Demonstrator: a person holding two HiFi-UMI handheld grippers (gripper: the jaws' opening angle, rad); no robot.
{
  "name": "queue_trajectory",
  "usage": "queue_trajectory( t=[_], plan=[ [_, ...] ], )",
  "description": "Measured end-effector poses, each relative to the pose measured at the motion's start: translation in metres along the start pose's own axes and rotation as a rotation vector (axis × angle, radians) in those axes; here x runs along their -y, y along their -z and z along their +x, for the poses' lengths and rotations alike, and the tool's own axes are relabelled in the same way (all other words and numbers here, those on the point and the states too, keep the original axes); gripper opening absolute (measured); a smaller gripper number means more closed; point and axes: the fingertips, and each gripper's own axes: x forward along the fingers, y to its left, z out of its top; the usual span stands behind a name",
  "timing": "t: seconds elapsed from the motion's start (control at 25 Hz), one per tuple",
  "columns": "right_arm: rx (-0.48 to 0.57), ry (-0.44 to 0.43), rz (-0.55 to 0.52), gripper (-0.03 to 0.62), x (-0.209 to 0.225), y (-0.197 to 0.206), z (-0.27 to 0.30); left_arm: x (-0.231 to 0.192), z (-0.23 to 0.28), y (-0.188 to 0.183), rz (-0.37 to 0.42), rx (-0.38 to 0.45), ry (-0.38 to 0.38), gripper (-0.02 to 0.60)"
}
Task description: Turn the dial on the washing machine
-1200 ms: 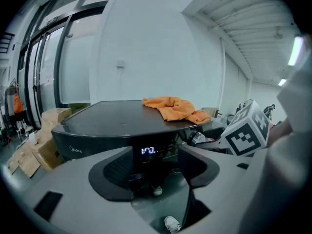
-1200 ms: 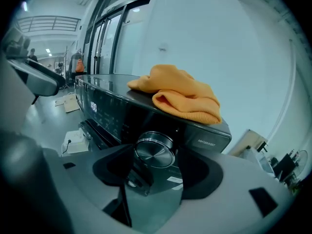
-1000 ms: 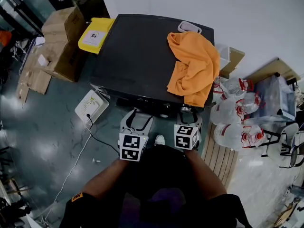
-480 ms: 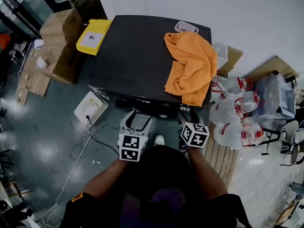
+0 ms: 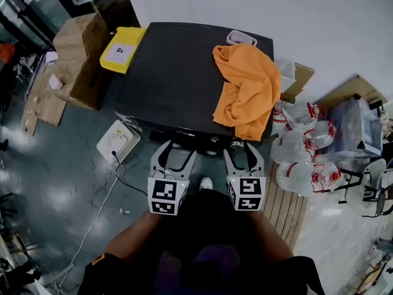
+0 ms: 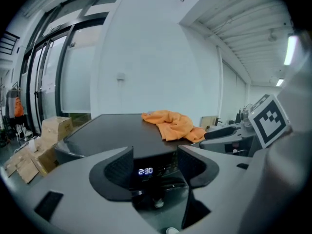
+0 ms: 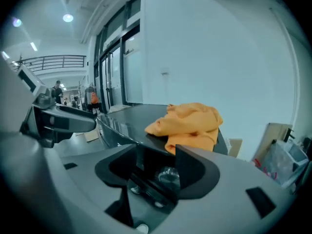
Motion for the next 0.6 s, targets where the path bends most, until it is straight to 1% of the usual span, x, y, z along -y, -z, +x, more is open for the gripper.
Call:
queue_trajectory(
  t=[0.08, 0.12, 0.24, 0.32, 0.4, 0.48, 0.52, 0.6],
  plan=[
    [0.048, -0.012, -0.026, 0.256, -0.006, -0.027, -0.012, 0.002, -0.008, -0.017, 0.015, 0.028, 0.005, 0.284],
    [0.074, -0.014, -0.038, 0.252, -0.008, -0.041, -0.018, 0.003, -0.012, -0.026, 0.022, 0.041, 0.001, 0.259],
    [0.132, -0.015, -0.066, 0.229, -0.011, -0.077, -0.036, 0.000, -0.029, -0.052, 0.037, 0.074, -0.027, 0.150],
    [0.152, -0.017, -0.074, 0.193, -0.012, -0.093, -0.047, -0.005, -0.042, -0.067, 0.034, 0.089, -0.057, 0.076],
    [0.173, -0.015, -0.076, 0.134, -0.013, -0.105, -0.058, -0.007, -0.055, -0.081, 0.023, 0.108, -0.078, 0.025],
    [0.190, -0.015, -0.070, 0.074, -0.014, -0.113, -0.067, -0.005, -0.066, -0.092, 0.014, 0.128, -0.082, 0.014],
    [0.197, -0.018, -0.065, 0.055, -0.015, -0.116, -0.072, -0.003, -0.071, -0.096, 0.008, 0.133, -0.080, 0.012],
    [0.217, -0.033, -0.060, 0.035, -0.018, -0.122, -0.080, 0.003, -0.078, -0.100, -0.001, 0.142, -0.071, 0.011]
  ],
)
